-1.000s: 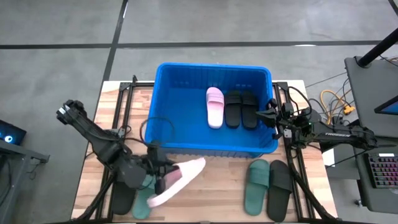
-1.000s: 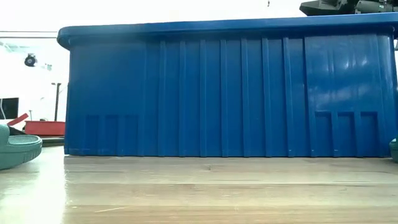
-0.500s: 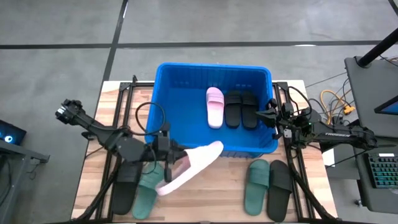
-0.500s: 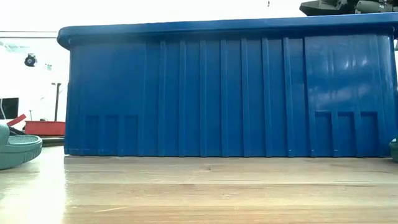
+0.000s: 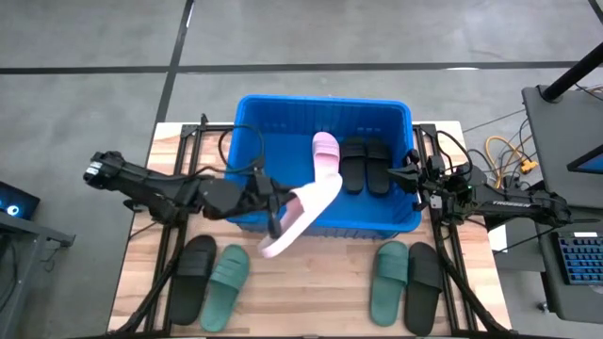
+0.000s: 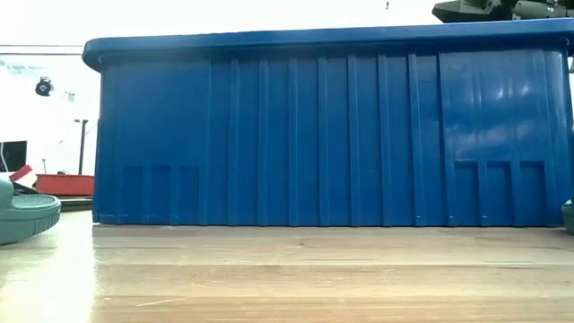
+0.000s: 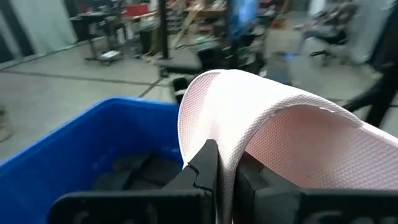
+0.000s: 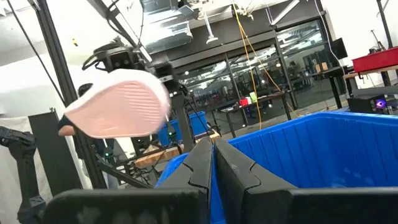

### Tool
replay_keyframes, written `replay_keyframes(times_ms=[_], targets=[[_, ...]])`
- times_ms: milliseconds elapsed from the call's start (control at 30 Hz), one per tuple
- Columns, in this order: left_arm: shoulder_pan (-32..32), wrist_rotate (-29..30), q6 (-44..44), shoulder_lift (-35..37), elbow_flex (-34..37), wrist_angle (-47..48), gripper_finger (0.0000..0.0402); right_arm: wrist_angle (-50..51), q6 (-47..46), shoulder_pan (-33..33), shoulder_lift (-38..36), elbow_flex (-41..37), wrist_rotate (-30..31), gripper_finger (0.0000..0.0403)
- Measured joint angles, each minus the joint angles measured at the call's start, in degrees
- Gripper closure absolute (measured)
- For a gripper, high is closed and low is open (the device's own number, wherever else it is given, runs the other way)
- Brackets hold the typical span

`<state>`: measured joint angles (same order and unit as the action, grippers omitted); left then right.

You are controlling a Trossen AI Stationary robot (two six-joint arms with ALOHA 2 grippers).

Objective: Pick and place slides into bin
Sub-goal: Put the left pink slide into the blue bin

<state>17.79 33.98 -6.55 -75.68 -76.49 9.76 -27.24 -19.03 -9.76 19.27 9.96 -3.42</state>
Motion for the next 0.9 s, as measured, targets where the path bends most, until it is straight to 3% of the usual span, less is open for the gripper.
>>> replay_keyframes(times_ms=[467, 900], targets=[[-12.1, 4.0, 1.4, -1.4, 1.1, 6.5, 0.0401, 0.5, 0.0, 0.0, 0.0, 0.0, 0.0, 0.0394], [-19.5, 4.7, 1.3, -10.6, -0.1, 9.8, 0.0401, 0.5, -0.5, 0.0, 0.0, 0.0, 0.5, 0.0394]])
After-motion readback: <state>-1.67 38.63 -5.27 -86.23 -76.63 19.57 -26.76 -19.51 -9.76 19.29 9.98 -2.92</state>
